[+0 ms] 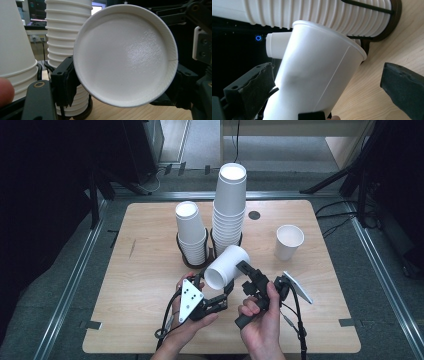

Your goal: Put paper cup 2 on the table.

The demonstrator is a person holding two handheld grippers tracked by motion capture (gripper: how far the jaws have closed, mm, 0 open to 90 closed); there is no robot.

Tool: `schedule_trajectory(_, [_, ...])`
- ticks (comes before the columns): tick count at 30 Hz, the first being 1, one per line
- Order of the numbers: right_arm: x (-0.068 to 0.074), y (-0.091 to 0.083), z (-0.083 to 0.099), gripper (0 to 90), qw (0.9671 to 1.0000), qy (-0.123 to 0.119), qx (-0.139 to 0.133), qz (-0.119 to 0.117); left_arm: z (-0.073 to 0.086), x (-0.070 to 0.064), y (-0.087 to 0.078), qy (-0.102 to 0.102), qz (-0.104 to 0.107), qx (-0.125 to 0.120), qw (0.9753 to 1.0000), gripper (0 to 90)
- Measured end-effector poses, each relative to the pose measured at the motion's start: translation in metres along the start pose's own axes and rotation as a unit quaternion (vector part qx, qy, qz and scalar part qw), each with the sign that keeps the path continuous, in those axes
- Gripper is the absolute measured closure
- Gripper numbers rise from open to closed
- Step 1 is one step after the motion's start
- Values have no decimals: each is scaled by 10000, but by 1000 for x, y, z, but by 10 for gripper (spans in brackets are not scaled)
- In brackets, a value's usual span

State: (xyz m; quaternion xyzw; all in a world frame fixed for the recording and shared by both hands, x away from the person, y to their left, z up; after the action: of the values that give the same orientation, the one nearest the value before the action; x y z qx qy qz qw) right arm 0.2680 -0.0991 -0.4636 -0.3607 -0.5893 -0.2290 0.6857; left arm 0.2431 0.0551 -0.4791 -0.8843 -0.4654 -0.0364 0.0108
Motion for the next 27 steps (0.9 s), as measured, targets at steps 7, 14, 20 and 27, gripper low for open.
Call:
schedule_trajectory(7, [-1,12,-3,0,9983,523,258,-99,0,-2,-1,60,43,-25,10000,236])
schedule_trajectory(14, [-3,19,-6,0,9950,893,379,-230,0,-6,0,121,116,12,9999,236])
schedule_trajectory(20, [-5,27,-8,0,9925,1043,567,-289,1,-7,0,141,167,22,9998,236])
schedule_trajectory(27, [-10,35,-12,9,9896,1110,739,-546,1,-8,0,144,251,-10,9996,236])
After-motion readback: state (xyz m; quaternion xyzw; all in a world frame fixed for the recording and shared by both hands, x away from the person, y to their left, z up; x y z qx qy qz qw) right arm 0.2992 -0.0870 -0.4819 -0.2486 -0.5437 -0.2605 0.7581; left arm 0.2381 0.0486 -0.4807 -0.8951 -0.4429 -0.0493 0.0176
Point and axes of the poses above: each handheld gripper's, and its own axes: y roughly forward along the jaws, z roughly out of its underside, x roughly to its left, the point moved 4 cm from there along y, roughly forward along the jaws, and after that the axes turned 7 degrees about y, right-handed, at the moved point
